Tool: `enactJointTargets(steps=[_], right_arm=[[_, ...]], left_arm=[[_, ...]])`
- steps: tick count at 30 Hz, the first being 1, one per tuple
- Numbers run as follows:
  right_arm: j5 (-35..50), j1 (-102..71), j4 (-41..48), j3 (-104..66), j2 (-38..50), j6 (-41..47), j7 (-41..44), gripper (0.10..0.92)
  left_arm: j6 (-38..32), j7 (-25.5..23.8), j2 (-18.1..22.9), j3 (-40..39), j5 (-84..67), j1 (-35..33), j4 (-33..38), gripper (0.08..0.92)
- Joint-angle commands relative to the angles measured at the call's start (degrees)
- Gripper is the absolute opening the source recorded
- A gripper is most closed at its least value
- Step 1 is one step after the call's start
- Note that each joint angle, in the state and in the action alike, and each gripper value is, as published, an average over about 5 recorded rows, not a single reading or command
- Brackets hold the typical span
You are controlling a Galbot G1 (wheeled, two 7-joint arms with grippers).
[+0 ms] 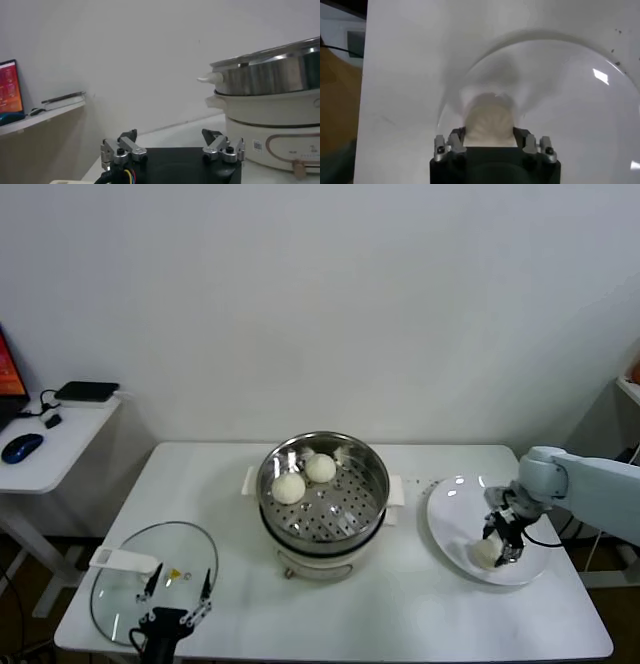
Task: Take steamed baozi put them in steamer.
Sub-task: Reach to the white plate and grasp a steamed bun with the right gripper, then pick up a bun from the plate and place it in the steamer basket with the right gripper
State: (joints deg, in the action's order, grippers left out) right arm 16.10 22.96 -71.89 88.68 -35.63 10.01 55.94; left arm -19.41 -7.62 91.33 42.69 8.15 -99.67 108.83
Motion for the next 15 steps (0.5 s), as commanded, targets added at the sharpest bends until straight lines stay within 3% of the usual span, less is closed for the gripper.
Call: enactJointTargets(steps=[1,15], right_arm=[[0.19,2.71,-1.35,1.78,0.16,-0.12,0.18,0.627],[10.82,32.24,-9.20,16.22,-7.26,-6.37,4.91,0.626]], left_arm=[[0.17,-0.04,0.05,-0.20,0.22,-0.11,0.37,0.823],[-0.05,-0.04,-0.46,-0.50,0.25,-0.63,0.55,0.823]])
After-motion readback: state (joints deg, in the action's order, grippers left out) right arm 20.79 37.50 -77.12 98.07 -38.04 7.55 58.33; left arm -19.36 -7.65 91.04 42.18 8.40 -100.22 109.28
